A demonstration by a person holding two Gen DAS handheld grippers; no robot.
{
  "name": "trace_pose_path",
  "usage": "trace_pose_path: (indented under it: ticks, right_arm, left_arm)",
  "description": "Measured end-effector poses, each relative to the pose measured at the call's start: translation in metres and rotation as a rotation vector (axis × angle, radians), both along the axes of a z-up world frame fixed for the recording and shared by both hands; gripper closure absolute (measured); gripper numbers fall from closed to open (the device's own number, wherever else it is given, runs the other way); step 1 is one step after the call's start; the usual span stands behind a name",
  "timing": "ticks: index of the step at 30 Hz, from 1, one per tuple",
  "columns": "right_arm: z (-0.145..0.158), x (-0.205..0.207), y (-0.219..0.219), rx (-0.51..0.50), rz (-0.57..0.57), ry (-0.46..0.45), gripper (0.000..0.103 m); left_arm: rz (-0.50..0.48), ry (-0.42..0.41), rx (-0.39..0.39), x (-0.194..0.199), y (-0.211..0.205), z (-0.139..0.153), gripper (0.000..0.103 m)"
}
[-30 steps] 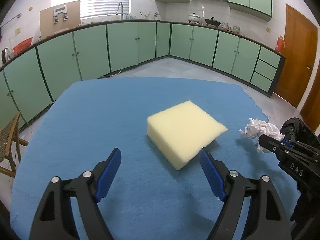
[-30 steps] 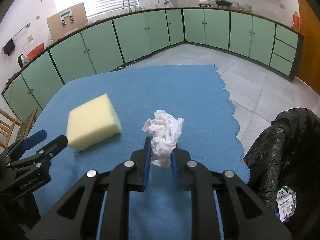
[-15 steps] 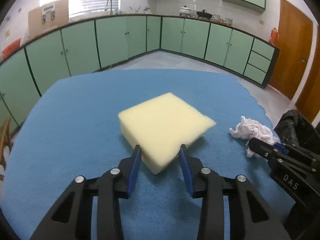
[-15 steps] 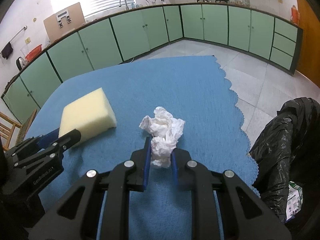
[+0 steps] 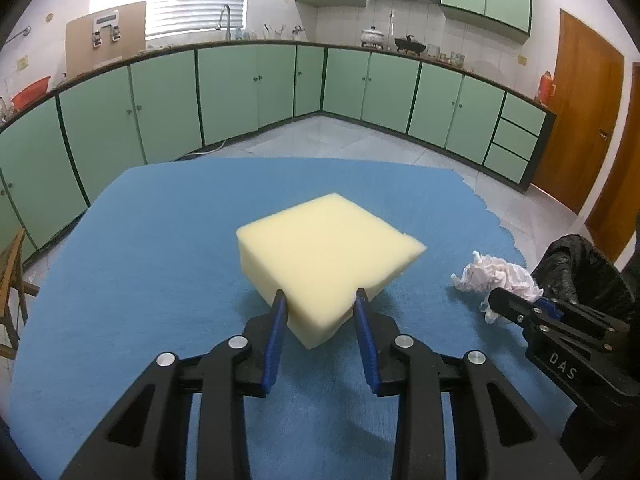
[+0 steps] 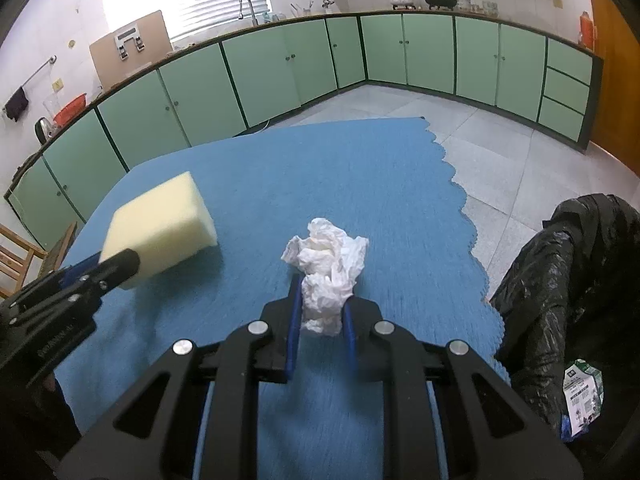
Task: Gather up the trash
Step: 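Carry the yellow sponge and white tissue over the bin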
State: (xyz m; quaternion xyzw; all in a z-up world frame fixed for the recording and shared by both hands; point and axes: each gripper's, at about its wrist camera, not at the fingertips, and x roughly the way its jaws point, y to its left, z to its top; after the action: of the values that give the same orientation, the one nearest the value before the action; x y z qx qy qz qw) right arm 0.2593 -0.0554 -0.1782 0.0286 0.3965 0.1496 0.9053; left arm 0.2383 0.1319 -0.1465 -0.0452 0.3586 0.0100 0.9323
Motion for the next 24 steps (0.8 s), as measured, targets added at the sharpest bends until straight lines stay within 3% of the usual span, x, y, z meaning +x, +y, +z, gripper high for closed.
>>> trace_pose_path:
  ticks: [24]
  right_arm:
    - [0.092,-0.075,-0.031,0.051,0.036,-0.146,0.086]
  left_arm:
    - [-0.043,-0.078,-0.015,-0.065,-0.029,0.072,0.070]
